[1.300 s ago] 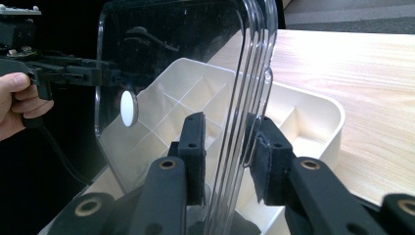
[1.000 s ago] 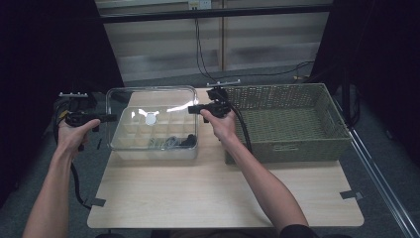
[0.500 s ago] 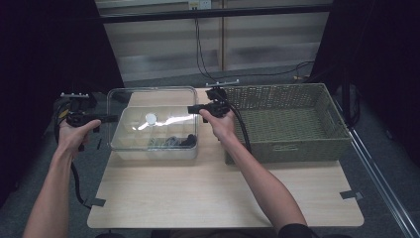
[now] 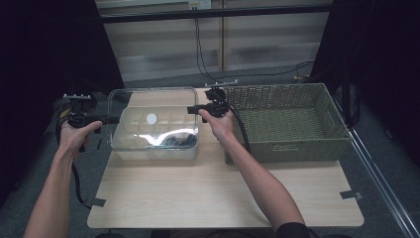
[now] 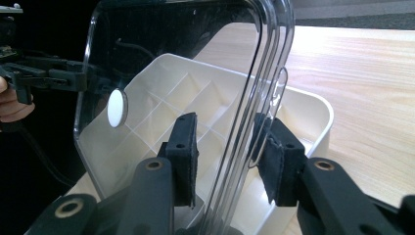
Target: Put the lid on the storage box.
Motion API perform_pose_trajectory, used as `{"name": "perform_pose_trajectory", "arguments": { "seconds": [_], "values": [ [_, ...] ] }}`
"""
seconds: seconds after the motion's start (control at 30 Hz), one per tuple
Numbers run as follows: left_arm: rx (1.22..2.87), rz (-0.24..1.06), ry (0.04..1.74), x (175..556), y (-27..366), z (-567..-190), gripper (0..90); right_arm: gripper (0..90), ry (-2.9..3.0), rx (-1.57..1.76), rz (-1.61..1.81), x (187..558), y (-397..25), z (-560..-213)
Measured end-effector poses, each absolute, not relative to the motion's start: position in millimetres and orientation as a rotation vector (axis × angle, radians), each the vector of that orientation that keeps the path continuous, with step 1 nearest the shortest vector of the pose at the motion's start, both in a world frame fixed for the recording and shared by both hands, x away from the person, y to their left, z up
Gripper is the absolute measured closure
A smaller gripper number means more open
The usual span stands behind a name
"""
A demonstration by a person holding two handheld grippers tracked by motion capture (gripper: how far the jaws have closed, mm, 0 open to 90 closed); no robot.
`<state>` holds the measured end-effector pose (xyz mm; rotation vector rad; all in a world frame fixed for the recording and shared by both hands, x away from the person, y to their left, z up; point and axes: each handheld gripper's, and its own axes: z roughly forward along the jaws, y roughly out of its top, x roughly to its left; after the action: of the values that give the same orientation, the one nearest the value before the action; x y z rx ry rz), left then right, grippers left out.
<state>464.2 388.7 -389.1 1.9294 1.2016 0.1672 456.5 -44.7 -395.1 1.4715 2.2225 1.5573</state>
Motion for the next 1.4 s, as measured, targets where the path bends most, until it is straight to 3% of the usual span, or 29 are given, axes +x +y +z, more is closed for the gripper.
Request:
{"name": "perform_pose_trajectory", "arguments": {
  "seconds": [0.63,0.83,1.4],
  "values": [
    [1.936,0.151,1.207,470,387,-398,45.7,52.3,2.248,1.512,1.420,463,-35,-399],
    [1.950,0.142,1.211,474,385,-401,43.8,44.9,2.253,1.511,1.348,465,-27,-402],
    [1.943,0.102,1.233,480,385,-414,39.1,38.2,2.207,1.639,1.314,473,-19,-413]
  ]
}}
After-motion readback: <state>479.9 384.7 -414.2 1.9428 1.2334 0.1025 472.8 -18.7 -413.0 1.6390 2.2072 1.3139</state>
